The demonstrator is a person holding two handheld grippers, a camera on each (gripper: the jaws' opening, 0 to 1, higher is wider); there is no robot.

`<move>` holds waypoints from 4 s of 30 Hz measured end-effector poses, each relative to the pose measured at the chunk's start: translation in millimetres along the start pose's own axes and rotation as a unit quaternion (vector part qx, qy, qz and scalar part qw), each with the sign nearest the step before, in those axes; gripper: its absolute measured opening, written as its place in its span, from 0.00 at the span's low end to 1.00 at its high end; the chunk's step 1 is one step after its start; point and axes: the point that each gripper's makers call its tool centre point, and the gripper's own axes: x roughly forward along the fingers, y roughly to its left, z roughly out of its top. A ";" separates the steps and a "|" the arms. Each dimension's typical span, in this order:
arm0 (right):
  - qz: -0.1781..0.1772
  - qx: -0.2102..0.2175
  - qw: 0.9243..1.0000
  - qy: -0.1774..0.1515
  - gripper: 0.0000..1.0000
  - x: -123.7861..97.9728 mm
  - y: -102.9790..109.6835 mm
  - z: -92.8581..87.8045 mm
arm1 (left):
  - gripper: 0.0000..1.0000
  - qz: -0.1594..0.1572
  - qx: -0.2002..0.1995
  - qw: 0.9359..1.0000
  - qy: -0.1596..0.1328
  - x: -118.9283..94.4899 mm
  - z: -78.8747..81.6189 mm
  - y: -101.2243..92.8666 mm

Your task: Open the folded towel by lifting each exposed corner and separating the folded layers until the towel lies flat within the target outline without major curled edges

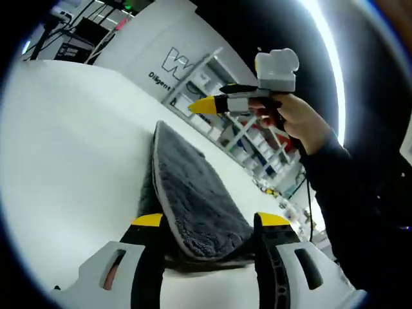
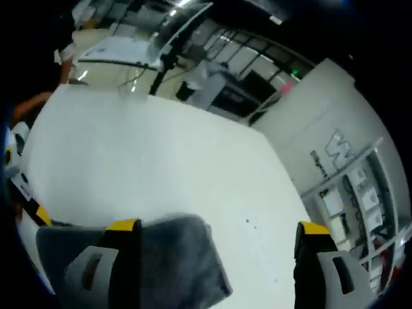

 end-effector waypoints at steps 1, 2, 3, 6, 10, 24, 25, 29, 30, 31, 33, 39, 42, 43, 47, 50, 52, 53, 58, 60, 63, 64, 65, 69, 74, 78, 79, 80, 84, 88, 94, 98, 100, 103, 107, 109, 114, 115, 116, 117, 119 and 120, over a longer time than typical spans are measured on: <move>0.003 -0.002 1.000 0.001 0.98 2.9 5.2 2.8 | 0.51 0.002 -0.004 1.000 0.002 0.7 -0.9 1.2; 0.005 -0.003 1.000 0.005 0.98 5.5 9.0 4.2 | 0.47 0.003 -0.003 1.000 0.003 1.3 -1.3 1.5; 0.006 0.000 1.000 0.011 0.98 8.4 12.1 5.2 | 0.43 0.007 0.000 1.000 0.005 1.6 -1.5 3.0; 0.008 0.010 1.000 0.018 0.98 13.1 13.2 6.4 | 0.35 0.019 0.054 0.998 0.014 1.5 -4.0 7.0; 0.009 0.014 1.000 0.020 0.97 14.4 12.9 7.4 | 0.28 0.020 0.086 0.996 0.021 1.8 -6.6 5.9; 0.009 0.057 0.998 0.028 1.00 19.4 8.0 1.5 | 0.06 0.005 0.075 0.997 0.025 5.2 -1.6 9.1; 0.012 0.056 0.998 0.028 1.00 19.9 10.0 1.2 | 0.06 0.004 0.074 0.997 0.025 5.2 -1.6 8.9; 0.032 0.080 0.995 0.043 1.00 24.4 18.6 -2.2 | 0.05 -0.002 0.085 0.996 0.016 4.6 3.2 2.1; 0.032 0.084 0.995 0.045 1.00 26.9 18.4 -2.9 | 0.05 -0.002 0.092 0.996 0.014 4.6 4.7 0.9; 0.029 0.086 0.995 0.049 0.99 29.6 18.0 -4.2 | 0.05 -0.002 0.093 0.996 0.012 4.4 5.9 -0.4; 0.021 0.092 0.993 0.065 0.95 33.3 15.4 -8.7 | 0.04 -0.006 0.092 0.996 0.009 4.7 7.5 -1.8; 0.020 0.111 0.990 0.085 0.91 46.4 15.4 -8.4 | 0.04 -0.014 0.102 0.995 0.004 6.5 10.9 -8.8; 0.020 0.111 0.988 0.110 0.91 52.4 26.8 -13.6 | 0.04 -0.014 0.128 0.992 -0.007 8.2 15.8 -13.9; 0.021 0.109 0.987 0.113 0.91 53.5 26.7 -11.8 | 0.04 -0.014 0.132 0.991 -0.008 8.4 16.3 -14.5; 0.034 0.072 0.983 0.167 0.93 70.0 48.1 -17.9 | 0.04 -0.016 0.153 0.988 -0.015 9.8 20.2 -19.8; 0.017 0.054 0.980 0.189 0.88 79.8 44.9 -24.6 | 0.04 -0.018 0.153 0.988 -0.016 10.4 21.8 -19.6; 0.018 0.053 0.977 0.206 0.87 84.7 42.7 -29.7 | 0.04 -0.021 0.151 0.988 -0.019 9.8 23.3 -20.9; 0.018 0.055 0.975 0.215 0.86 81.9 45.1 -35.9 | 0.04 -0.023 0.151 0.988 -0.022 9.6 24.3 -21.8; 0.018 0.062 0.972 0.227 0.80 92.8 39.7 -43.4 | 0.04 -0.027 0.149 0.988 -0.026 11.5 25.6 -22.4; 0.008 0.047 0.973 0.226 0.76 92.0 38.5 -43.5 | 0.04 -0.027 0.150 0.988 -0.025 12.3 24.8 -22.4; 0.012 0.046 0.969 0.241 0.72 88.4 42.1 -46.8 | 0.04 -0.027 0.151 0.988 -0.026 12.5 24.7 -22.8; 0.012 0.045 0.969 0.243 0.69 89.1 43.8 -46.6 | 0.04 -0.027 0.151 0.988 -0.027 12.6 25.3 -22.3; 0.012 0.040 0.968 0.248 0.66 88.7 45.2 -47.0 | 0.04 -0.027 0.150 0.988 -0.027 12.8 25.6 -21.9; 0.031 0.037 0.962 0.268 0.57 87.8 51.8 -52.7 | 0.04 -0.028 0.148 0.988 -0.030 13.6 26.4 -22.9; 0.045 0.047 0.960 0.274 0.57 91.0 48.7 -57.4 | 0.04 -0.030 0.147 0.988 -0.032 14.6 26.4 -24.9; 0.039 0.046 0.958 0.281 0.55 86.3 47.1 -56.9 | 0.04 -0.033 0.152 0.987 -0.032 15.1 26.2 -26.7; 0.038 0.047 0.956 0.286 0.54 83.1 47.8 -58.2 | 0.04 -0.034 0.153 0.987 -0.033 15.4 26.2 -27.0; 0.039 0.047 0.954 0.293 0.55 81.2 49.5 -60.5 | 0.04 -0.034 0.153 0.987 -0.033 15.9 26.0 -27.3; 0.033 0.033 0.951 0.305 0.54 78.4 49.0 -56.9 | 0.04 -0.041 0.152 0.987 -0.033 18.3 23.6 -32.0; 0.035 0.048 0.952 0.301 0.53 76.8 46.0 -44.9 | 0.04 -0.041 0.156 0.986 -0.033 17.5 22.2 -32.8; 0.060 0.068 0.941 0.326 0.54 81.0 61.7 -62.2 | 0.04 -0.045 0.154 0.986 -0.036 17.9 21.5 -35.1; 0.049 0.082 0.947 0.307 0.45 89.5 57.9 -57.8 | 0.04 -0.046 0.155 0.986 -0.035 17.7 20.7 -36.5; 0.048 0.080 0.948 0.303 0.34 89.3 54.6 -57.5 | 0.04 -0.048 0.154 0.986 -0.036 16.5 20.7 -37.6; 0.054 0.093 0.947 0.303 0.30 88.0 58.5 -60.9 | 0.04 -0.048 0.155 0.986 -0.039 15.4 22.1 -39.1; 0.058 0.094 0.946 0.303 0.20 92.0 62.2 -65.9 | 0.04 -0.048 0.157 0.986 -0.037 16.5 20.6 -39.3; 0.057 0.094 0.948 0.298 0.12 92.7 62.3 -65.1 | 0.04 -0.047 0.157 0.986 -0.037 16.7 20.1 -38.8; 0.053 0.087 0.953 0.285 0.00 90.9 55.7 -59.5 | 0.04 -0.049 0.155 0.986 -0.034 19.0 18.9 -39.4; 0.053 0.087 0.953 0.285 0.00 90.2 55.7 -59.6 | 0.04 -0.049 0.155 0.986 -0.034 19.5 18.7 -40.0; 0.053 0.086 0.954 0.283 0.00 89.6 55.7 -59.4 | 0.04 -0.050 0.154 0.986 -0.034 19.7 18.5 -40.5; 0.053 0.085 0.954 0.282 0.00 89.4 55.5 -59.7 | 0.04 -0.051 0.154 0.986 -0.034 19.9 18.3 -41.1; 0.056 0.084 0.956 0.276 0.00 91.5 52.0 -57.6 | 0.04 -0.051 0.154 0.986 -0.034 19.9 18.4 -41.1; 0.056 0.083 0.956 0.275 0.00 90.2 51.7 -57.3 | 0.04 -0.052 0.153 0.986 -0.033 19.9 19.0 -41.2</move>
